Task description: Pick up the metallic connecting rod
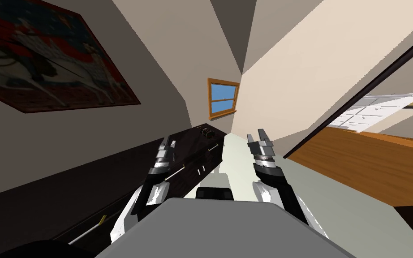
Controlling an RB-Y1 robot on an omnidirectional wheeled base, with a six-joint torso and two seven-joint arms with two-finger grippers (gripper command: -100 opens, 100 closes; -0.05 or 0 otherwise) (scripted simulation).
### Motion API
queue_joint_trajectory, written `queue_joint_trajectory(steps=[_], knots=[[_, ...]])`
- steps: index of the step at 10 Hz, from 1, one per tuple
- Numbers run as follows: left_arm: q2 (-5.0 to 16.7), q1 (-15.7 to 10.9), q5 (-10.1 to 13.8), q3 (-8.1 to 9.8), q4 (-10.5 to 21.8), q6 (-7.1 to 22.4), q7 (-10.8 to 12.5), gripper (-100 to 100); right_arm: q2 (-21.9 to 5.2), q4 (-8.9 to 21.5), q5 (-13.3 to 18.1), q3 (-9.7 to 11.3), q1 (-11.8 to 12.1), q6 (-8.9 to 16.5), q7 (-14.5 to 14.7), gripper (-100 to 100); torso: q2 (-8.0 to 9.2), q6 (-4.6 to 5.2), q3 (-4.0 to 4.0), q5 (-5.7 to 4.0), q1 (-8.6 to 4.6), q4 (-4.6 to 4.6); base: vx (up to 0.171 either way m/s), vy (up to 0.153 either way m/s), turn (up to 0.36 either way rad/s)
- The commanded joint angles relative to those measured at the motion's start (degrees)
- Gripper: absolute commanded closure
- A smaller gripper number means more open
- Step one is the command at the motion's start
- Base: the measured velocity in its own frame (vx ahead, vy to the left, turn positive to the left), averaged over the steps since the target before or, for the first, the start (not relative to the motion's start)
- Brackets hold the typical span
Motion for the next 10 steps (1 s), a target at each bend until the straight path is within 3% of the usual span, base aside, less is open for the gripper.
queue_joint_trajectory(steps=[1, 3, 4, 6, 7, 9, 10], knots=[[2.86, 2.20, 0.28, 2.12, 0.28, 2.15, -0.19, -100, 0.00, 0.00, 0.00, 0.00, 0.00, 0.00, 0.00, 0, 0.00, 0.00, 0.00, 0.00, 0.00, 0.00, -0.008, -0.008, -0.152], [6.46, 4.71, 0.80, 5.38, 0.60, 5.37, -0.27, -100, 0.00, 0.00, 0.00, 0.00, 0.00, 0.00, 0.00, 0, 0.01, 0.00, 0.01, 0.00, 0.00, 0.01, -0.008, -0.011, -0.200], [6.46, 4.71, 0.80, 5.38, 0.60, 5.67, -0.27, -100, 0.00, 0.00, 0.00, 0.00, 0.00, 0.00, 0.00, 0, 0.02, -0.01, 0.01, 0.00, 0.00, 0.01, -0.007, -0.002, -0.056], [9.86, 7.50, 1.45, 8.70, 0.88, 9.07, -0.33, -100, 0.00, 0.00, 0.00, 0.00, 0.00, 0.00, 0.00, 0, -0.01, 0.00, 0.00, 0.00, -0.01, 0.00, -0.005, -0.008, -0.194], [10.07, 7.50, 1.45, 8.84, 0.88, 9.52, -0.33, -100, 0.00, 0.00, 0.00, 0.00, 0.00, 0.00, 0.00, 0, -0.01, 0.01, 0.00, 0.00, 0.00, 0.00, -0.005, 0.000, -0.054], [13.73, 10.53, 2.30, 12.28, 1.14, 13.11, -0.37, -100, 0.00, 0.00, 0.00, 0.00, 0.00, 0.00, 0.00, 0, -0.01, -0.01, 0.00, 0.00, 0.01, 0.00, -0.005, -0.005, -0.164], [13.73, 10.53, 2.30, 12.28, 1.14, 13.67, -0.37, -100, 0.00, 0.00, 0.00, 0.00, 0.00, 0.00, 0.00, 0, -0.01, 0.00, 0.00, 0.00, 0.01, 0.00, -0.005, 0.001, -0.095]])
